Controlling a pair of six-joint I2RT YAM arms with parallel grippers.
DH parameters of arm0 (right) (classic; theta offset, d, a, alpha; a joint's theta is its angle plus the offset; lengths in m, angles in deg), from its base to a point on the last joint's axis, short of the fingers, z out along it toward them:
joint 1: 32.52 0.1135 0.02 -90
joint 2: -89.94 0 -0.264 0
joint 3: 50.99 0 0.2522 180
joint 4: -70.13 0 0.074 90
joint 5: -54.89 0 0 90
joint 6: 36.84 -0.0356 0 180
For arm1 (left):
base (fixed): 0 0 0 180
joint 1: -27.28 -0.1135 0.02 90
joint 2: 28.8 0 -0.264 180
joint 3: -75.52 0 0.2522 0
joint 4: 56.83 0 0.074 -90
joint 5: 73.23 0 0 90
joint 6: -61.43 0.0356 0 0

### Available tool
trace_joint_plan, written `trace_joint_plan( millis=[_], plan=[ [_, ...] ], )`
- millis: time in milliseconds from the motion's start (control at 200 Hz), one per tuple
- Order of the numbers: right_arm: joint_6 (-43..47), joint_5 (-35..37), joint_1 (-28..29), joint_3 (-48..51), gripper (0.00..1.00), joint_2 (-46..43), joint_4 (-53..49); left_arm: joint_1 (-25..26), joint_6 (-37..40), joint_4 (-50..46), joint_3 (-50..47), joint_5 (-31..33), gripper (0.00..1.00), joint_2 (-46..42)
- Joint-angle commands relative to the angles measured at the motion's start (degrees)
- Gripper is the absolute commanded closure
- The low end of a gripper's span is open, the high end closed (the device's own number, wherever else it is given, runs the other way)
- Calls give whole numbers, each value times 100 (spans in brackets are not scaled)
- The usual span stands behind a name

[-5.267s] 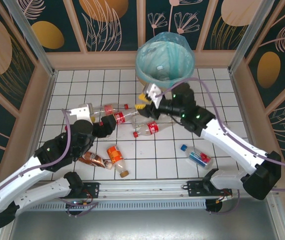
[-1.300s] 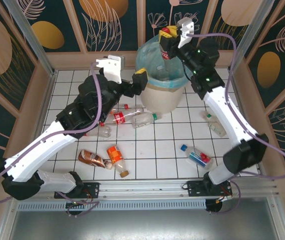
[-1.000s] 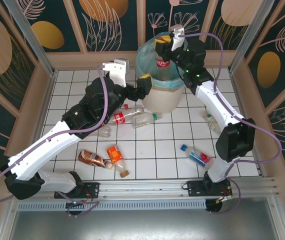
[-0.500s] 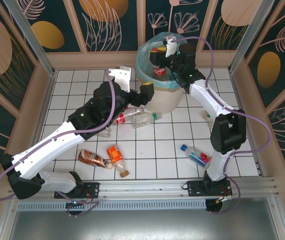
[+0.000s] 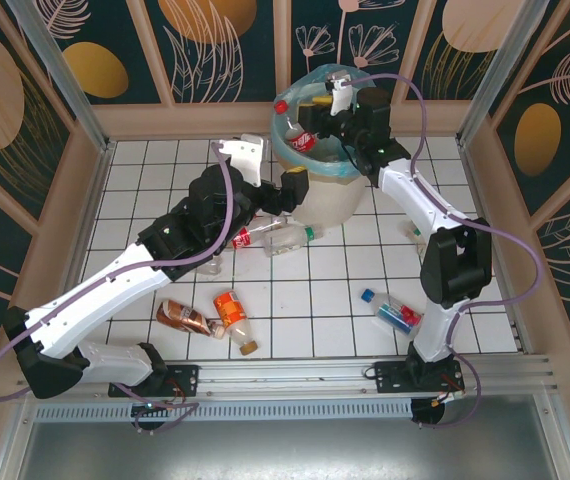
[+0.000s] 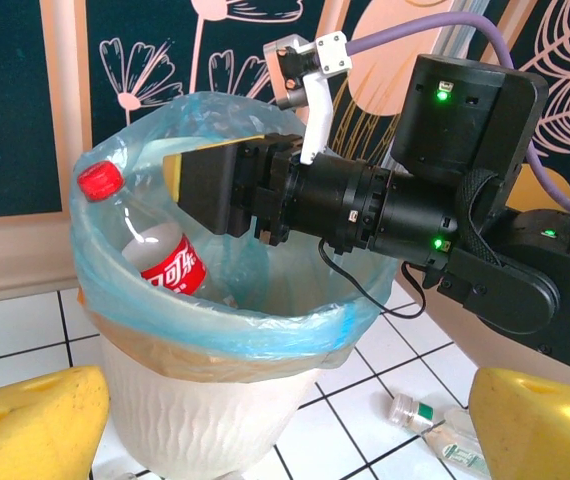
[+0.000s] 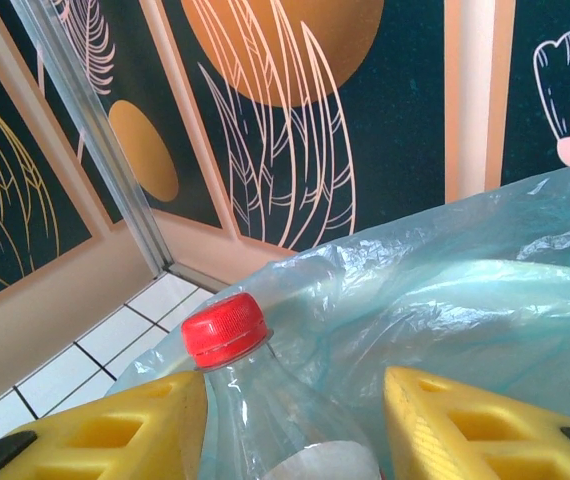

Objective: Put the plastic bottles in the bin

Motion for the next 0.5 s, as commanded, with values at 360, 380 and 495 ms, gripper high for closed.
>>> trace_joint_plan(
  millis=[360,380,495],
  plan=[
    [1161,-532,400,-2302,47,1000,-2193,-22,-305,-391,-688,1042,9,-1197],
    [1195,-479,428,-2459,47,1097,-2333,-19,-315,-437,-729,1112,9,-1280],
    [1349,-189,556,-3262,48,1616,-3021,-17,-372,-634,-925,1389,9,-1678]
  ],
)
